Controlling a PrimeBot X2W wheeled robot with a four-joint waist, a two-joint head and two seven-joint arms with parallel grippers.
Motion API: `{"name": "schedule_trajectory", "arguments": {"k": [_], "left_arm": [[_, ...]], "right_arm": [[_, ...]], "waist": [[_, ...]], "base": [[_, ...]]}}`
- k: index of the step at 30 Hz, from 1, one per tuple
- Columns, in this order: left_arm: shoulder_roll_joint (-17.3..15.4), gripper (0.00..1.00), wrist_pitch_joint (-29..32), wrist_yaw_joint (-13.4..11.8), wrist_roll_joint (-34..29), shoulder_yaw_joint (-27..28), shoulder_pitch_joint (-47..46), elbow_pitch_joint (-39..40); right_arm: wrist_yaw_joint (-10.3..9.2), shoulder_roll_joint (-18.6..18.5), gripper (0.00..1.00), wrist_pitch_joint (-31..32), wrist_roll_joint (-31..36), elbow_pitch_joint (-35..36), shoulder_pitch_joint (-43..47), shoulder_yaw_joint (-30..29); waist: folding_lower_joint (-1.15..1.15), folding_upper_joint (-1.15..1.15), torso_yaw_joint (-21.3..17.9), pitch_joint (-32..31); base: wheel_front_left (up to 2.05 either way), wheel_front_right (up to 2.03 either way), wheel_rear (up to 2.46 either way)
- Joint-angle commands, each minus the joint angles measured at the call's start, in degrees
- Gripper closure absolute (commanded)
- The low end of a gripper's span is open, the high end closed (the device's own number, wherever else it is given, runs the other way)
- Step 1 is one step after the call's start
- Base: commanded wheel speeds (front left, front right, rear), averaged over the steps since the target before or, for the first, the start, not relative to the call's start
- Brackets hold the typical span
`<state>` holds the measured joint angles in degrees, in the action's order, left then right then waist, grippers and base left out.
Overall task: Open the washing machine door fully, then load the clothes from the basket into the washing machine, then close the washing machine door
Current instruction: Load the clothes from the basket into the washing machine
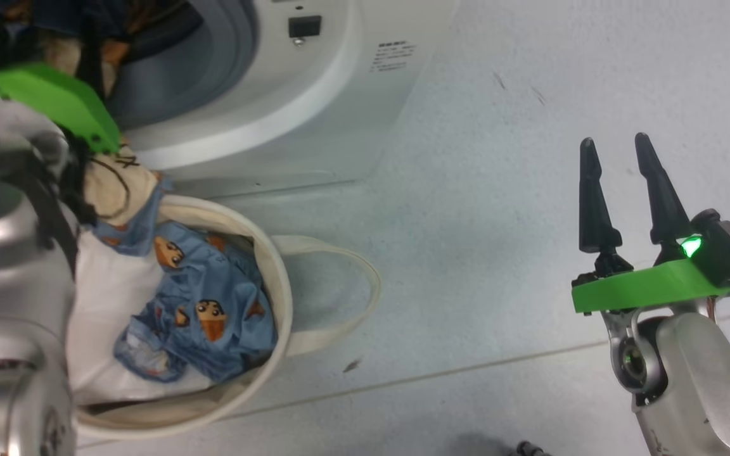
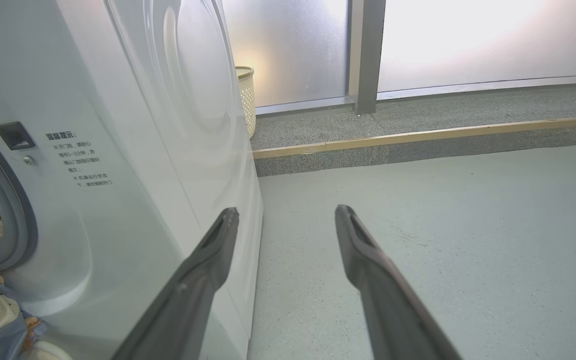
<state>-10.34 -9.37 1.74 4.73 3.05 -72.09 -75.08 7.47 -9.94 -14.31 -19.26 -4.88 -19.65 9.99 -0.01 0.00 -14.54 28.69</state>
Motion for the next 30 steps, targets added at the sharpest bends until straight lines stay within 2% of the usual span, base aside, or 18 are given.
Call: {"name": "schedule_trajectory", "arguments": {"k": [1, 5, 12, 19, 30], "left_arm": [[-1.5, 0.00, -2.7, 0.9, 1.6, 1.2, 1.0, 1.7], [0.1, 0.00, -5.5, 3.2, 2.6, 1.1, 7.2, 4.8], [1.6, 0.00, -5.6, 5.0, 2.6, 0.3, 21.4, 22.1], [1.0, 0.00, -5.6, 5.6, 2.9, 0.1, 36.5, 37.1], [0.2, 0.00, -5.6, 5.7, 4.6, 3.6, 50.2, 45.4]], "right_arm": [[0.02, -0.6, 0.00, -0.7, -0.6, 1.1, 0.8, 0.9], [0.02, -1.2, 0.00, -0.7, -1.1, -0.4, 1.0, 1.3], [0.02, -2.1, 0.00, -0.7, -2.1, -3.2, 2.0, 3.0], [0.02, -2.4, 0.00, -0.7, -3.3, -5.1, 3.8, 5.6], [0.02, -2.9, 0.00, -0.7, -5.2, -5.9, 6.7, 7.8]], "waist": [[0.01, 0.00, 1.4, -1.9], [0.01, 0.00, 4.1, -6.1], [0.01, 0.00, 7.7, -12.9], [0.01, 0.00, 9.8, -18.9], [0.01, 0.00, 10.6, -24.2]], "base": [[0.00, 0.00, 0.00], [0.00, 0.00, 0.00], [0.00, 0.00, 0.00], [0.00, 0.00, 0.00], [0.00, 0.00, 0.00]]}}
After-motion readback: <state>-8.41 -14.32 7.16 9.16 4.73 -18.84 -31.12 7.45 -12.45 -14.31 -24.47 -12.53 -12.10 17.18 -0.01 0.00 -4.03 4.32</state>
